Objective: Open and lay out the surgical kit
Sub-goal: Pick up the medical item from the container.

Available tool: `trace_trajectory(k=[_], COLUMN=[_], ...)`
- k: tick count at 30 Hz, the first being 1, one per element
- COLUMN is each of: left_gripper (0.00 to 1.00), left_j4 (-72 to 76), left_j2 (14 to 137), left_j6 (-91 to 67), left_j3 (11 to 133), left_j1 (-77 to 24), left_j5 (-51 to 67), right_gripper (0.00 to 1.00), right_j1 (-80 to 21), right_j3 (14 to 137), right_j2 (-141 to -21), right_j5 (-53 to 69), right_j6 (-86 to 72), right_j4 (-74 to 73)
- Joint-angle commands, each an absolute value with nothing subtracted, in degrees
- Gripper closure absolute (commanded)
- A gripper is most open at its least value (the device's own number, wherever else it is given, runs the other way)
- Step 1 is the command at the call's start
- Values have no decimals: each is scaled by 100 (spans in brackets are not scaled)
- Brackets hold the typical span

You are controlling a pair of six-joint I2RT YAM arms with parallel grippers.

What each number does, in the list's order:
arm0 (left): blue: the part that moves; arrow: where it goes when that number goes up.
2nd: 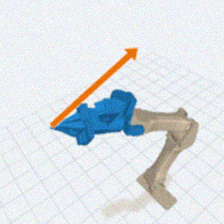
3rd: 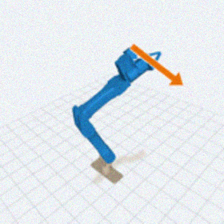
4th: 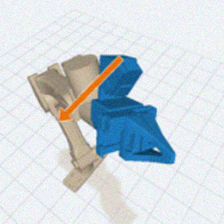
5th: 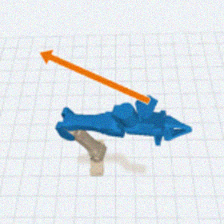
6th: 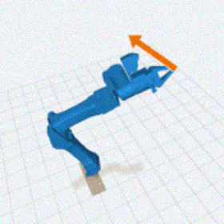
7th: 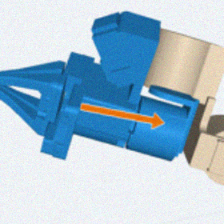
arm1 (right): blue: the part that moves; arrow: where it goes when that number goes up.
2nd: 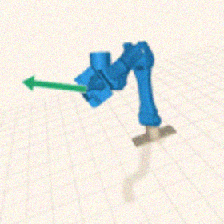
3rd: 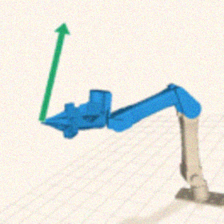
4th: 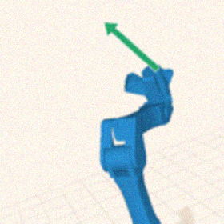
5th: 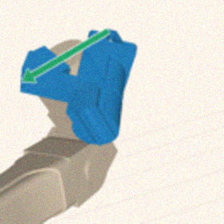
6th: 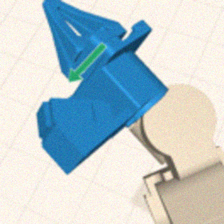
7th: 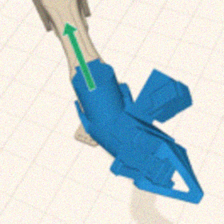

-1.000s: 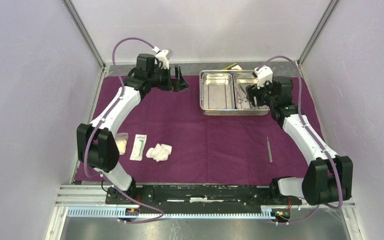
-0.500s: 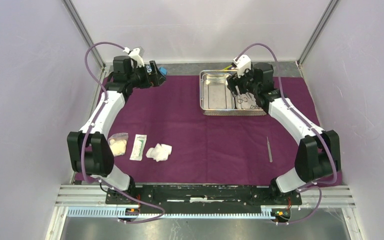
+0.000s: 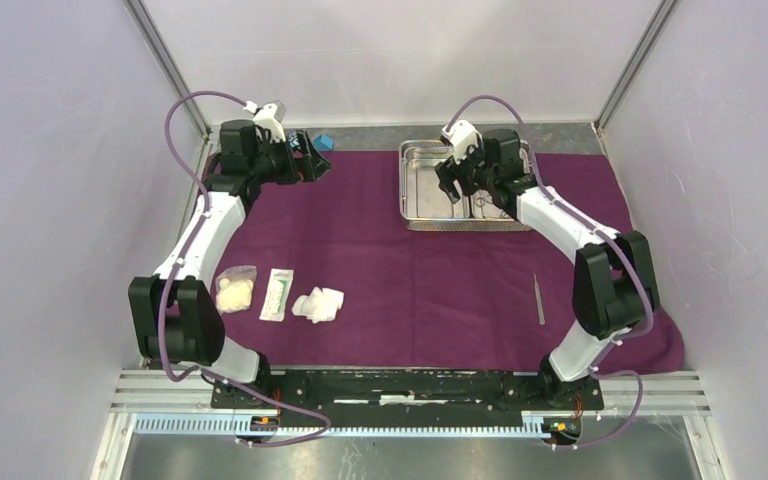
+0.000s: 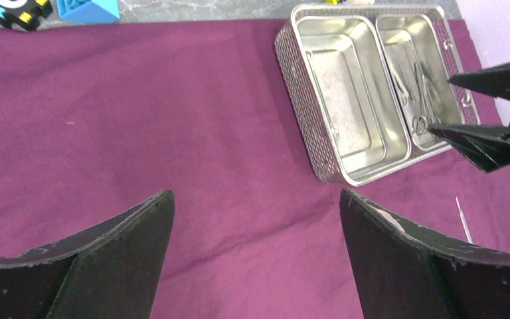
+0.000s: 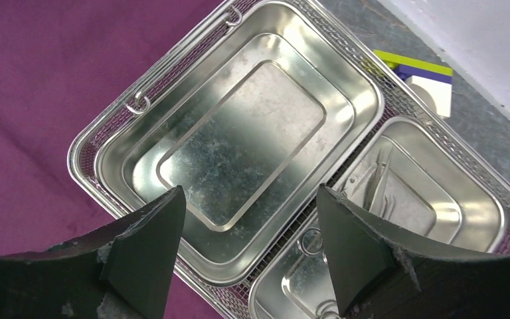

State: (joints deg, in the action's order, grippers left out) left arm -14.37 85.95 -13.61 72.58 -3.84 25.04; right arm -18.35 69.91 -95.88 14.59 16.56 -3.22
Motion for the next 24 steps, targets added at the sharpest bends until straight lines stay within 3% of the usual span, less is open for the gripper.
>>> trace_trajectory(k=[1, 8, 24], left_gripper=[0, 0, 0], left_j4=[-1354, -1536, -2074], left_j2=[8291, 8044, 7959], left_j6=[-917, -580, -351], left_j3=[7018, 6857, 7046], left_j1=[-356, -357, -362], left_j5=[2856, 2816, 2874], right_gripper=[22, 25, 42], right_j1=[-1878, -1805, -797], right_j3=[7416, 7485, 8849], right_j2=[-9841, -9990, -11223], right_j5=[1378, 675, 711], right_j6=[1743, 1953, 1816], right_j4=[-436, -574, -1523])
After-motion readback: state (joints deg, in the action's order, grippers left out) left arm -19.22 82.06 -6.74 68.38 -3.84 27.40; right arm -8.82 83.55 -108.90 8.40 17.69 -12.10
